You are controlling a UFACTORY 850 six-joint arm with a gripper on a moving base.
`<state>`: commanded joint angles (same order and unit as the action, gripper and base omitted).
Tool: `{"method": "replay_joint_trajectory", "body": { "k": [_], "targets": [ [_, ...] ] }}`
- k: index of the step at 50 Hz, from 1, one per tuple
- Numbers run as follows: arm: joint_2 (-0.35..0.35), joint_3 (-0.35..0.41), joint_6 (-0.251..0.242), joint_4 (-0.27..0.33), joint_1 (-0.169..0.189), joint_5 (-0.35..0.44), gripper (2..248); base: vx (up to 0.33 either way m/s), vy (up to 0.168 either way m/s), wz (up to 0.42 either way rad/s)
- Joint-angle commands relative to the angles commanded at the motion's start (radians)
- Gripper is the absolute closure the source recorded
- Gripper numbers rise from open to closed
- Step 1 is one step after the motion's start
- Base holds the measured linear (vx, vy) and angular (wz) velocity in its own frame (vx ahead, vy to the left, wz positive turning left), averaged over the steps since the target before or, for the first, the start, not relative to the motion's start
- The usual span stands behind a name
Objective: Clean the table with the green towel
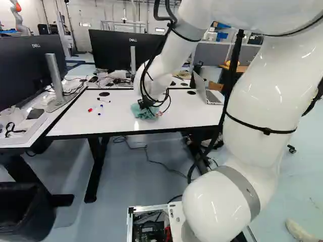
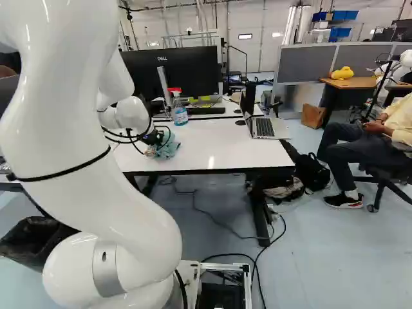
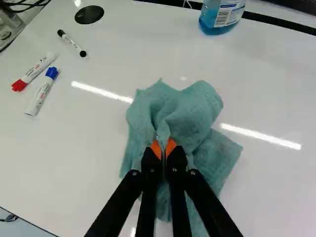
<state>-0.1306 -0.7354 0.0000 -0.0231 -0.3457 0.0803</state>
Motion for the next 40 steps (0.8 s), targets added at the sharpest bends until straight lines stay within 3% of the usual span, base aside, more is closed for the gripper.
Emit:
{"method": "replay_joint_trajectory", "body": {
  "k": [26, 40],
  "targets": [
    [0.117, 0.126, 0.0, 0.0, -0.036, 0.0, 220, 0.0, 0.0, 0.0],
    [0.186, 0.196, 0.0, 0.0, -0.021, 0.0, 220, 0.0, 0.0, 0.0]
  ]
}}
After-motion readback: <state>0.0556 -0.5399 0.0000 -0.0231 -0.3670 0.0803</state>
